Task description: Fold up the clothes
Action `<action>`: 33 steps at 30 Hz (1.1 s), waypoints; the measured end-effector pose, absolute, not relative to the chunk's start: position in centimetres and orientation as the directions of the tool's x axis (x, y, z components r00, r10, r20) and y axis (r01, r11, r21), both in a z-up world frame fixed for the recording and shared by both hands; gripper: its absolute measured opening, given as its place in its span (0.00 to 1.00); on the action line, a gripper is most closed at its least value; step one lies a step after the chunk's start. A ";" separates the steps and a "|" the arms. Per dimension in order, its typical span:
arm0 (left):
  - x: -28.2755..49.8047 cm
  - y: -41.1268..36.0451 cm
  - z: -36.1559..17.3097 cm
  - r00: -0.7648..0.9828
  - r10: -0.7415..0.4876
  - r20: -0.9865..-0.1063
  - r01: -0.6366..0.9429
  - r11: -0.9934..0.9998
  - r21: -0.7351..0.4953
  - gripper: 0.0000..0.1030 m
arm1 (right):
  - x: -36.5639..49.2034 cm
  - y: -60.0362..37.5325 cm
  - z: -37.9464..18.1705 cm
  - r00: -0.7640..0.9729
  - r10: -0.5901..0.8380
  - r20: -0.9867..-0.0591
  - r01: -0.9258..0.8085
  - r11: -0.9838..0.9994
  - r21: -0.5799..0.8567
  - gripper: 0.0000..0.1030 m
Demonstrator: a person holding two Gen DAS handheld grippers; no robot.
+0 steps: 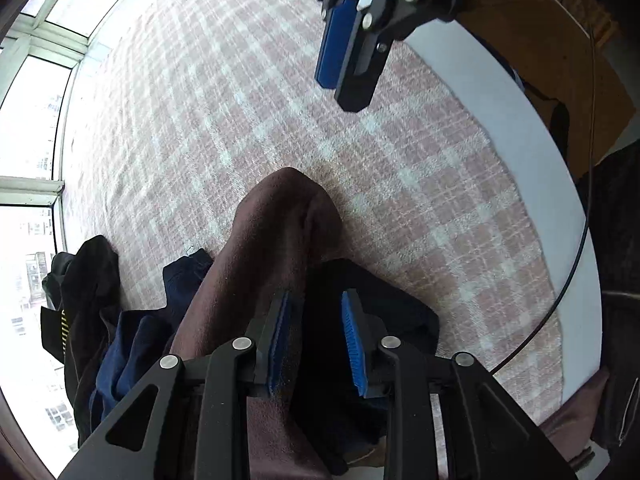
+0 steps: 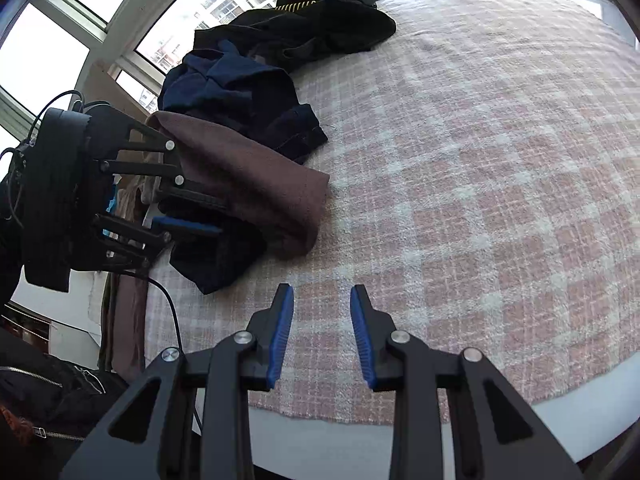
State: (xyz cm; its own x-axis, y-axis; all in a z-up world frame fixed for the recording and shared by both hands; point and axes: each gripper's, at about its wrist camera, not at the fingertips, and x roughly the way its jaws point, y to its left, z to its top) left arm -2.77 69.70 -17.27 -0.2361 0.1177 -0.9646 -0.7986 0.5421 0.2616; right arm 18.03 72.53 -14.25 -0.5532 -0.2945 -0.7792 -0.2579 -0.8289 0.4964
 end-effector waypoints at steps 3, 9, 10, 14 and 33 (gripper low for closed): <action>-4.2 69.5 -15.0 -0.157 0.137 -0.978 -0.865 0.458 0.203 0.00 | 18.8 72.8 -14.1 -0.578 -0.321 -0.750 -0.263 -0.797 0.544 0.29; -5.3 67.6 -11.2 -0.061 0.183 -0.981 -0.913 0.388 0.129 0.00 | 17.6 70.3 -13.6 -0.586 -0.325 -0.743 -0.174 -0.845 0.506 0.38; -5.0 67.5 -11.3 -0.059 0.184 -0.981 -0.909 0.396 0.129 0.01 | 16.9 69.9 -13.9 -0.572 -0.320 -0.756 -0.169 -0.855 0.490 0.38; -2.7 68.2 -13.6 -0.130 0.167 -0.977 -0.864 0.465 0.194 0.39 | 15.0 69.3 -15.1 -0.532 -0.338 -0.776 -0.177 -0.852 0.492 0.38; -5.7 69.2 -8.9 -0.009 0.219 -0.976 -0.954 0.289 0.073 0.05 | 15.1 67.6 -13.1 -0.578 -0.321 -0.750 -0.135 -0.869 0.476 0.38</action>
